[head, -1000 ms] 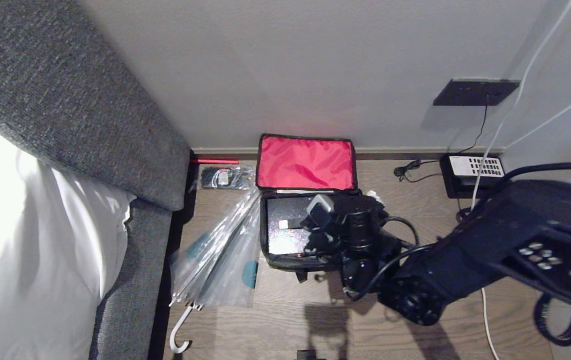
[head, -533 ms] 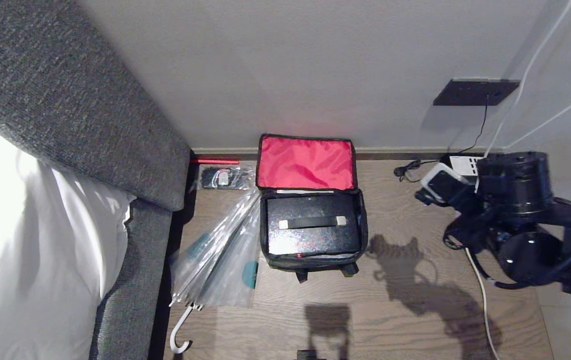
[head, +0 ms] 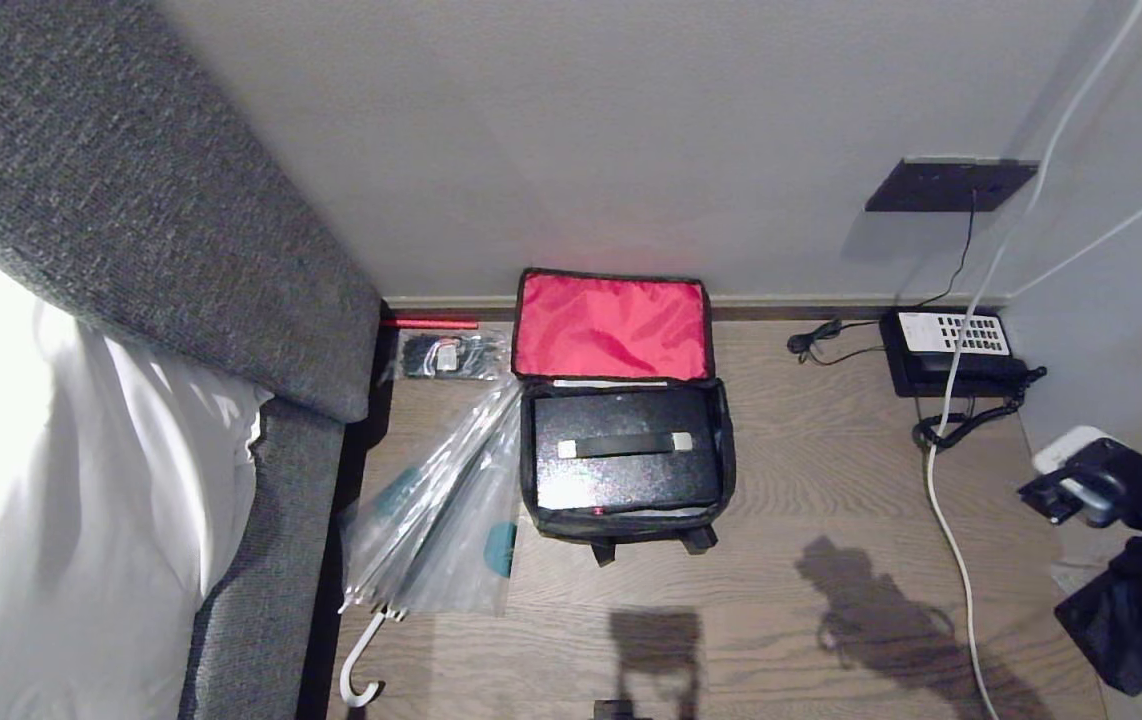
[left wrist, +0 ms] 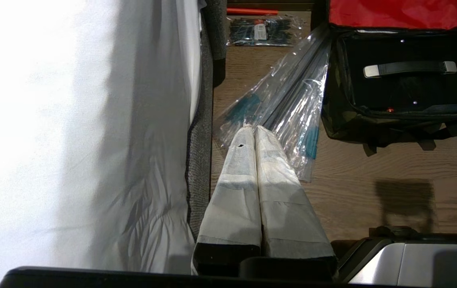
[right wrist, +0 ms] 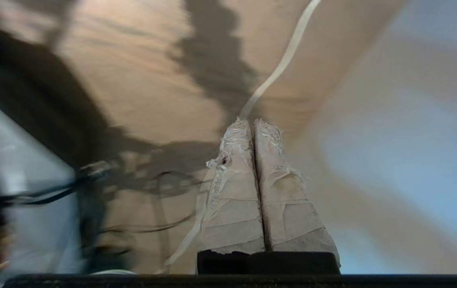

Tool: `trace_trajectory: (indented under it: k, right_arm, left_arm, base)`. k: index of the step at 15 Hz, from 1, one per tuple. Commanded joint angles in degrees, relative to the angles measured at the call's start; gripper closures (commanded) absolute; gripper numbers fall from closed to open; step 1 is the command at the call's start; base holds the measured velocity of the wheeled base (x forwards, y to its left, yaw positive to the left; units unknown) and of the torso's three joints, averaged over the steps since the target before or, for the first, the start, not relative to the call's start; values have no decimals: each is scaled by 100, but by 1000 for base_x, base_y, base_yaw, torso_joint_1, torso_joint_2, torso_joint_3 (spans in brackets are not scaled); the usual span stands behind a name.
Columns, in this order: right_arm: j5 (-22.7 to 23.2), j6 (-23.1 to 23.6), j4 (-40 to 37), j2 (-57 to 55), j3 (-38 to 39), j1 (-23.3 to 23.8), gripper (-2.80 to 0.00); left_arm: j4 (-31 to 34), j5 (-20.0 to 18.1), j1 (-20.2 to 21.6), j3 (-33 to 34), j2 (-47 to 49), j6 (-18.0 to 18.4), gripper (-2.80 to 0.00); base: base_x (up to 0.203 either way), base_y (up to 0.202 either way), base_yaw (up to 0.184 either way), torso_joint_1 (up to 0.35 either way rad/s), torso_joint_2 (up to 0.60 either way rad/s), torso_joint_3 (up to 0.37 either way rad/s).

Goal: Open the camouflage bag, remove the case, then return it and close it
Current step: Grip the handle

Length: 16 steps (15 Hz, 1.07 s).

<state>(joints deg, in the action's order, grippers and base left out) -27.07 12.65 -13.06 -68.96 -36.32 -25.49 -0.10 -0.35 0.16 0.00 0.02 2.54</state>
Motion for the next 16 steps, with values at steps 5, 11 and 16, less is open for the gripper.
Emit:
trace_trajectory:
  k: [5,11,16]
  right_arm:
    - [457,-25,-198,549,201,9,0]
    - [422,3,-222,714,385,0,0]
    - [-422,388,-118,-64,725,-19,0]
  left_arm:
    - [1,0,2,3,-2,1,0]
    - [1,0,2,3,-2,1,0]
    - [1,0,2,6,-2,1,0]
  base:
    - [0,0,0,0,0,0]
    - [0,0,0,0,0,0]
    - [0,0,0,0,0,0]
